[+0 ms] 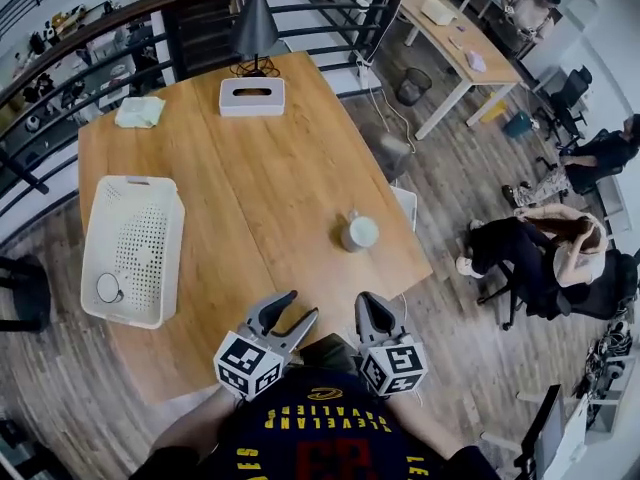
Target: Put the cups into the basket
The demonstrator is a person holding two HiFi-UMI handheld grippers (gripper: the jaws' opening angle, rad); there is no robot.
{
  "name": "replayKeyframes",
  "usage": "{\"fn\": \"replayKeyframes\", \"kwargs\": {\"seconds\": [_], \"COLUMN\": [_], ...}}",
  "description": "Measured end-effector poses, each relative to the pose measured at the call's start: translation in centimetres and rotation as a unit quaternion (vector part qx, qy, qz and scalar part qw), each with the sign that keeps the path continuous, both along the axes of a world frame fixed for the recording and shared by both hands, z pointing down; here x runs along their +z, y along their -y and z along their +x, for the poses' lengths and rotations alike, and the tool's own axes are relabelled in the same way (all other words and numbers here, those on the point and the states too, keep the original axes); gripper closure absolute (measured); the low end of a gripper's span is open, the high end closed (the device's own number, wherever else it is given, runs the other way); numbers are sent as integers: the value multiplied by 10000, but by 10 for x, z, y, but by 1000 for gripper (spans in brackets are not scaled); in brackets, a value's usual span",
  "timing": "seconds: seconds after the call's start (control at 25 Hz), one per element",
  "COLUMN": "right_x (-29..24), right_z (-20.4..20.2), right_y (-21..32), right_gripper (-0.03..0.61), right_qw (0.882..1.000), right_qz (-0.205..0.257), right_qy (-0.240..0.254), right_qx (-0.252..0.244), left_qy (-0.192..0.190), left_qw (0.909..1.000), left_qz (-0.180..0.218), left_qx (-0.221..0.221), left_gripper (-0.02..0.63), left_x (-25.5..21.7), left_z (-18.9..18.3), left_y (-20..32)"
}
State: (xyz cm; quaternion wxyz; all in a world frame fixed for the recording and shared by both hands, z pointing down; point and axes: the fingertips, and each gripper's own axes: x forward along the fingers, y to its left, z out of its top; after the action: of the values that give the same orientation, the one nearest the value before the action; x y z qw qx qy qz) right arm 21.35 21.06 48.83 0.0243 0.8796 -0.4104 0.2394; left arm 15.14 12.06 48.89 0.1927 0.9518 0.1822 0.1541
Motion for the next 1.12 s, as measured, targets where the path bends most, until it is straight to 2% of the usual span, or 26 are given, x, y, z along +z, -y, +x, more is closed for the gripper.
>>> {"fn": "replayKeyframes", "kwargs": {"seconds": [0.12,0.24,0.32,0.44,0.56,0.72,0.84,1.04,1.12], "right_x": [4,9,18,31,43,61,77,100,112], "right_z": [9,23,32,46,61,87,104,126,132], "right_y": [-2,0,-1,-3,-8,-18,-23,-24,-23], "right_gripper": [561,490,464,427,388,358,353,350,350], "right_qw": [9998,9997,9995,9984,9962,9929,9894,9813,9747], "right_qz": [59,132,147,37,-163,-270,-456,-637,-723], "right_qy": [71,136,276,502,590,812,900,1027,1108], "right_qx": [155,160,85,-247,-621,-821,-1045,-1498,-1804], "left_qy": [48,128,183,312,503,785,989,1203,1248], "left_qw": [9998,9992,9987,9974,9958,9933,9916,9841,9816], "left_qz": [152,327,446,615,720,757,743,1199,1328], "left_qx": [128,187,191,189,250,379,383,518,576], "left_gripper": [424,413,410,405,373,344,339,337,337], "left_x": [2,7,12,22,35,55,70,95,107], "left_z": [4,17,27,45,64,91,108,133,146], "left_y": [1,5,5,-1,-12,-25,-29,-36,-39]}}
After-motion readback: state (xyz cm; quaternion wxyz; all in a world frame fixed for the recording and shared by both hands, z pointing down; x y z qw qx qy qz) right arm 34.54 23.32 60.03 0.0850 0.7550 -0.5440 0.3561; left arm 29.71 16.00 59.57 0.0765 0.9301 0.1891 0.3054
